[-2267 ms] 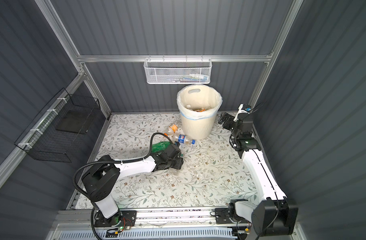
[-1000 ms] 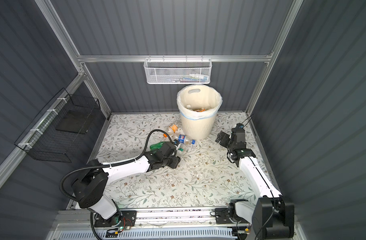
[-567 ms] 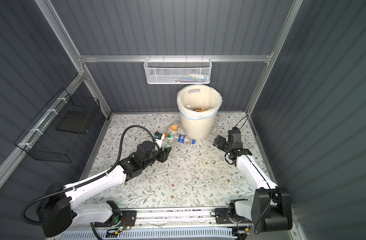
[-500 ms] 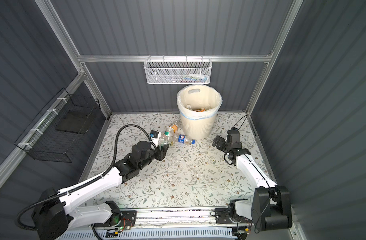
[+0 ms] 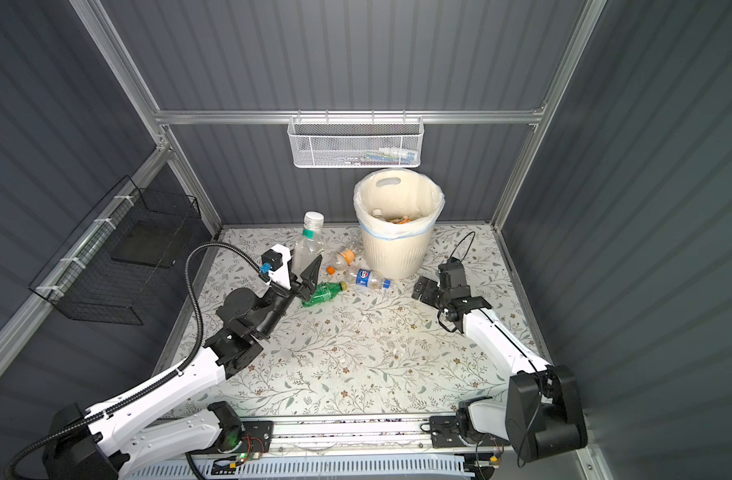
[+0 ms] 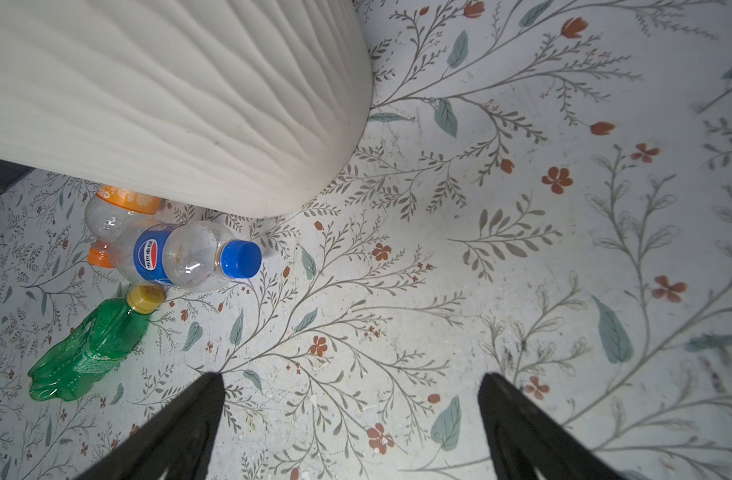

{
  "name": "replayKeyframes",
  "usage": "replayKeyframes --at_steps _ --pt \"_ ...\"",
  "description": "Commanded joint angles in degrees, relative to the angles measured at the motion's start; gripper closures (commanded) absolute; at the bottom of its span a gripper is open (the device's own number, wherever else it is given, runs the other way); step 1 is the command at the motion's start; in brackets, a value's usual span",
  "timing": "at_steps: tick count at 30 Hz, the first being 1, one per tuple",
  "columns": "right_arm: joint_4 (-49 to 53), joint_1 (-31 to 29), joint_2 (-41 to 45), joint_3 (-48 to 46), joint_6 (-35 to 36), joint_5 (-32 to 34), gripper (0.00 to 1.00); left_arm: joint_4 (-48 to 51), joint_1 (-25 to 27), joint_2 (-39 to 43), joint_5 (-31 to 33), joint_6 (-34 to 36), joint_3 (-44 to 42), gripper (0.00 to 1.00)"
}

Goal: Throw the plastic bottles in the bin
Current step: 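Lift the green-label clear bottle with the left gripper and release it into the bin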

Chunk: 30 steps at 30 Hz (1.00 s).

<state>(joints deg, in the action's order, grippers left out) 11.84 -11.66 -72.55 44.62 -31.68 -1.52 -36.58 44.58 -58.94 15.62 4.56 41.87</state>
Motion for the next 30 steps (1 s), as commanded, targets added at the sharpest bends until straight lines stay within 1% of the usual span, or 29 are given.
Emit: replayKeyframes --at_steps 1,3,4,6,7,8,9,10,11,12,13,15,16,19,23,28,30 --pt "-0.42 -1.07 1.87 -1.40 -1.86 1.08 0.03 -10.74 -0.50 -2.19 -3.74 6.80 5.36 0.40" --pt "-1.06 -1.41 2.06 -1.85 -2.42 1.09 0.03 -12.97 -1.08 -6.66 -6.87 7.40 11.35 0.40" --pt "-1.18 -1.64 2.07 -1.82 -2.61 1.13 0.03 -11.97 -1.39 -10.29 -8.50 7.09 16.57 0.40" --pt "-1.79 -2.08 1.96 -1.60 -2.79 1.08 0.03 -5.76 -1.97 -18.63 -11.44 5.81 29.12 0.39" --pt "-2.33 -2.30 1.81 -1.51 -3.01 1.00 0.03 0.34 -2.58 -24.38 -13.59 3.96 37.35 0.37" --pt "-2.85 -2.52 1.49 -1.36 -3.32 0.69 0.03 8.86 -3.37 -30.63 -15.88 2.45 47.91 0.32" --pt "-3.08 -2.77 1.19 -1.08 -3.50 0.43 0.03 17.40 -3.84 -37.44 -16.59 1.26 58.43 0.26" --pt "-3.19 -3.18 1.02 -0.62 -3.60 0.24 0.03 28.28 -4.23 -44.67 -17.47 -0.06 70.13 0.14" --pt "-3.13 -3.74 0.96 -0.40 -3.67 0.16 0.03 36.81 -4.49 -50.59 -18.88 -1.08 79.59 0.01" --pt "-3.05 -4.20 1.05 -0.39 -3.59 0.11 0.02 39.64 -4.59 -53.54 -19.43 -1.75 83.41 0.00" --pt "-2.98 -4.62 1.42 -0.67 -3.57 0.32 0.02 37.90 -4.60 -54.29 -19.71 -2.23 82.38 0.00" --pt "-3.11 -4.94 1.98 -1.90 -3.72 0.47 0.02 28.52 -4.67 -51.24 -19.40 -3.05 73.95 0.00" --pt "-3.35 -4.95 2.26 -2.73 -3.72 0.64 0.01 26.72 -4.72 -49.71 -18.80 -3.02 71.53 0.00" --pt "-4.33 -4.95 1.80 -4.49 -3.66 0.83 0.01 26.42 -4.85 -46.21 -16.87 -1.57 67.52 0.00" --pt "-5.95 -4.95 -1.44 -4.01 -4.00 -0.94 0.01 22.64 -5.82 -39.13 -14.99 0.34 57.95 0.00" --pt "-7.53 -5.03 -5.25 -2.06 -3.97 -2.30 0.01 26.95 -10.13 -33.88 -14.17 0.39 50.18 0.00" --pt "-7.57 -5.08 -6.24 -1.32 -3.53 -2.39 0.01 29.58 -12.73 -32.96 -15.60 0.53 47.34 0.00"
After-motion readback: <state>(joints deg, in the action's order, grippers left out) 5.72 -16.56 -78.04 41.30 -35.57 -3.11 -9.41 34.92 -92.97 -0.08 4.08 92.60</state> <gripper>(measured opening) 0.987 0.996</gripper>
